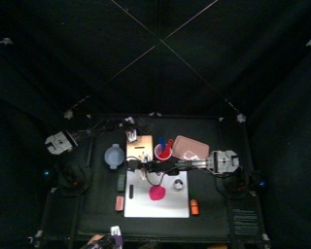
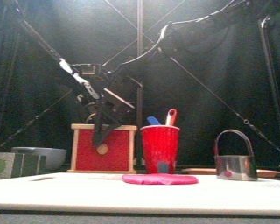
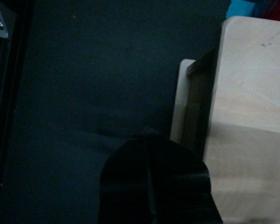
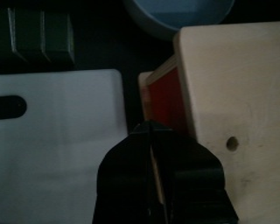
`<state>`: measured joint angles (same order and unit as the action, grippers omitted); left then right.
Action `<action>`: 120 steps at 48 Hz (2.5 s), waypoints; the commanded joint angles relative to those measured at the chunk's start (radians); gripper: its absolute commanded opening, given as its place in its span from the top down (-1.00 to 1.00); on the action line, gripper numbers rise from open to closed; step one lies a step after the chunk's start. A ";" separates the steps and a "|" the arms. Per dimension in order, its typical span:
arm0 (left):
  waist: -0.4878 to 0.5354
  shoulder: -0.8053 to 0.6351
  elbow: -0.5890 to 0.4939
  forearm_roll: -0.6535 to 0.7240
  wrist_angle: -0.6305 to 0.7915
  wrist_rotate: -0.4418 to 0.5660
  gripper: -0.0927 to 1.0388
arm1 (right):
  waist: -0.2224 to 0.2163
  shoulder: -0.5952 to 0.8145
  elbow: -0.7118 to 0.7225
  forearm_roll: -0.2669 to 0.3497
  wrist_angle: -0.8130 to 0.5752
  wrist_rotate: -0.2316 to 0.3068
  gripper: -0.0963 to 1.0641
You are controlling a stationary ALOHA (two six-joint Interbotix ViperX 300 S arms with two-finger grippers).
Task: Get the cutter from the drawer then cut the dough then place the extra dough in the bowl
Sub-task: Cut the dough
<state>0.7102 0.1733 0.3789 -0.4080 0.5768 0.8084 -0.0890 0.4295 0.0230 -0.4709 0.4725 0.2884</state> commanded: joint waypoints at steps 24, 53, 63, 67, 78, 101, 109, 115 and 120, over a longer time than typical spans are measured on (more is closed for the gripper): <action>-0.002 -0.009 -0.011 0.009 -0.021 0.003 0.42 | -0.009 -0.021 -0.058 -0.025 -0.008 -0.005 0.75; -0.002 -0.014 0.011 0.020 -0.110 0.002 0.42 | -0.037 0.005 -0.097 -0.034 -0.009 -0.006 0.75; 0.000 -0.021 0.014 0.032 -0.169 -0.008 0.42 | -0.026 0.000 -0.109 -0.026 -0.002 0.003 0.75; -0.002 -0.048 0.018 0.029 -0.236 -0.011 0.42 | 0.006 -0.018 -0.117 -0.015 0.017 0.003 0.75; -0.005 -0.143 0.060 -0.006 -0.391 -0.008 0.42 | 0.083 -0.100 -0.094 0.008 0.032 0.005 0.75; -0.437 -0.428 0.382 -0.233 -0.805 -0.011 0.41 | 0.187 -0.454 0.255 0.124 0.094 0.011 0.63; -0.673 -0.495 0.503 -0.282 -0.994 -0.026 0.41 | 0.187 -0.565 0.399 0.259 0.101 0.011 0.36; -0.827 -0.502 0.563 -0.281 -1.129 -0.095 0.41 | 0.187 -0.624 0.483 0.353 0.132 0.009 0.03; -0.887 -0.499 0.604 -0.249 -1.212 -0.186 0.40 | 0.183 -0.643 0.528 0.400 0.161 0.011 -0.36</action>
<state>-0.1519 -0.3191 0.9787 -0.6811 -0.5844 0.6596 0.0982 -0.1733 0.5461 -0.0890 0.6259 0.3022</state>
